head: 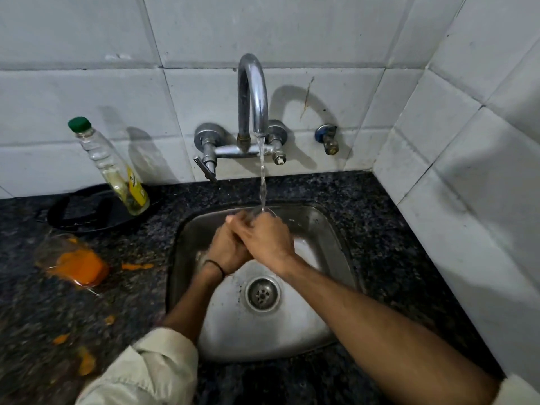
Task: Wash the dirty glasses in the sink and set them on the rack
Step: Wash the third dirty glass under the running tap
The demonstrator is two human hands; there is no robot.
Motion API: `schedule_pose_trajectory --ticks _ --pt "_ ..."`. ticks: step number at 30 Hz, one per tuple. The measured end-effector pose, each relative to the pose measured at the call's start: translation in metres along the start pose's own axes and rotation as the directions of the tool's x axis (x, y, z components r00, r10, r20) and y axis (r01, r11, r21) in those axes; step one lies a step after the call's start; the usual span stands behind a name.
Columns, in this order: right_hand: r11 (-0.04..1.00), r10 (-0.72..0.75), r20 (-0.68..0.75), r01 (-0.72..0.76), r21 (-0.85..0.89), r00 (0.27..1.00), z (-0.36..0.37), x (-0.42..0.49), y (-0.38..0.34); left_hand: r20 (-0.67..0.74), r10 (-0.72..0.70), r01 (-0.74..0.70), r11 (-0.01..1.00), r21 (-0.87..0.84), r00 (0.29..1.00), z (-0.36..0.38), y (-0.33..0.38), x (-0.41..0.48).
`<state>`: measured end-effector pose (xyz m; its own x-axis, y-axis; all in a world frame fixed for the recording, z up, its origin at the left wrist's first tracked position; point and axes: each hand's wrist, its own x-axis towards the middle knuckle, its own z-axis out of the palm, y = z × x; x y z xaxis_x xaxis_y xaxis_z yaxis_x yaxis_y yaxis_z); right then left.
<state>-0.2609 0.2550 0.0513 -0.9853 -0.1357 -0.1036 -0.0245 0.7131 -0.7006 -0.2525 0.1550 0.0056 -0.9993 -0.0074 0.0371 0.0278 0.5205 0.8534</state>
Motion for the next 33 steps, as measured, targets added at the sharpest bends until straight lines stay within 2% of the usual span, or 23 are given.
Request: schedule_pose_trajectory --ticks 1,2,3,5,6,7,8,9,10,12,13,15,16,18,20,21,22,24,26,28,30,32,33 --pt "0.983 -0.091 -0.061 0.08 -0.162 0.994 0.0 -0.001 -0.002 -0.052 -0.029 0.027 0.999 -0.034 0.998 0.007 0.005 -0.005" --pt "0.945 -0.166 -0.057 0.142 -0.296 0.984 -0.004 0.0 -0.004 -0.057 -0.066 0.062 0.996 -0.062 0.996 0.011 0.009 -0.01" --pt "0.9 -0.224 0.004 0.209 -0.383 0.975 -0.01 0.002 -0.003 -0.011 -0.091 0.089 0.988 -0.124 0.996 0.013 0.008 -0.013" --pt "0.779 -0.365 0.224 0.429 -0.457 0.903 -0.024 0.007 -0.003 0.181 -0.074 0.142 0.906 -0.399 0.981 0.006 0.001 -0.019" --pt "0.712 -0.424 0.35 0.546 -0.441 0.835 -0.03 0.01 -0.001 0.276 -0.012 0.17 0.814 -0.556 0.961 0.001 -0.001 -0.022" --pt "0.67 -0.446 0.443 0.618 -0.411 0.778 -0.035 0.011 -0.001 0.348 0.024 0.214 0.747 -0.629 0.937 -0.003 -0.004 -0.023" --pt "0.691 -0.436 0.469 0.619 -0.372 0.768 -0.038 0.011 -0.001 0.383 0.026 0.247 0.724 -0.645 0.924 -0.006 -0.002 -0.022" --pt "0.767 -0.406 0.425 0.554 -0.322 0.809 -0.038 0.011 0.0 0.367 -0.008 0.247 0.754 -0.609 0.93 -0.004 -0.001 -0.02" --pt "0.846 -0.371 0.317 0.458 -0.273 0.873 -0.037 0.009 0.0 0.302 -0.059 0.215 0.83 -0.514 0.951 0.001 0.003 -0.015" --pt "0.938 -0.251 0.043 0.254 -0.236 0.967 -0.03 0.004 -0.004 0.045 -0.092 0.098 0.986 -0.137 0.995 0.015 0.013 -0.003" --pt "0.95 -0.187 -0.049 0.168 -0.263 0.981 -0.025 0.001 -0.007 -0.075 -0.072 0.073 0.997 0.008 0.995 0.023 0.015 0.002" --pt "0.938 -0.137 -0.113 0.092 -0.336 0.984 -0.018 -0.001 -0.008 -0.187 -0.099 0.103 0.995 0.014 0.977 0.031 0.017 0.006" --pt "0.936 -0.132 -0.118 0.085 -0.341 0.984 -0.018 0.001 -0.007 -0.19 -0.109 0.106 0.994 -0.027 0.976 0.032 0.015 0.006" --pt "0.972 -0.099 -0.114 0.072 -0.223 0.988 -0.025 0.008 0.001 -0.03 -0.086 0.08 0.984 -0.16 0.996 0.023 0.015 0.0" --pt "0.992 -0.014 -0.105 0.027 0.123 0.994 -0.031 0.016 0.016 0.228 -0.063 0.136 0.937 -0.321 0.972 0.008 0.016 -0.007" --pt "0.939 0.068 -0.11 -0.026 0.343 0.992 -0.03 0.017 0.023 0.315 -0.067 0.18 0.92 -0.347 0.947 -0.003 0.017 -0.009" --pt "0.83 0.174 -0.096 -0.093 0.55 0.98 -0.026 0.017 0.032 0.365 -0.068 0.198 0.921 -0.335 0.929 -0.012 0.018 -0.009" --pt "0.504 0.381 0.088 -0.286 0.815 0.921 -0.01 0.015 0.054 0.369 -0.107 0.19 0.962 -0.196 0.923 -0.027 0.025 -0.004" --pt "0.141 0.446 0.353 -0.454 0.88 0.823 0.016 0.009 0.07 0.272 -0.174 0.169 0.985 0.044 0.946 -0.031 0.037 0.003" --pt "-0.109 0.433 0.487 -0.492 0.864 0.759 0.043 0.001 0.072 0.186 -0.188 0.105 0.917 0.384 0.964 -0.02 0.054 0.008" --pt "-0.264 0.397 0.552 -0.484 0.834 0.733 0.061 -0.006 0.067 0.132 -0.158 0.044 0.787 0.615 0.979 -0.002 0.063 0.01" --pt "-0.311 0.388 0.598 -0.511 0.801 0.702 0.067 -0.01 0.064 0.116 -0.174 0.043 0.711 0.702 0.978 0.007 0.065 0.009" --pt "-0.295 0.394 0.614 -0.539 0.789 0.684 0.067 -0.01 0.065 0.114 -0.194 0.057 0.703 0.709 0.974 0.007 0.063 0.009"
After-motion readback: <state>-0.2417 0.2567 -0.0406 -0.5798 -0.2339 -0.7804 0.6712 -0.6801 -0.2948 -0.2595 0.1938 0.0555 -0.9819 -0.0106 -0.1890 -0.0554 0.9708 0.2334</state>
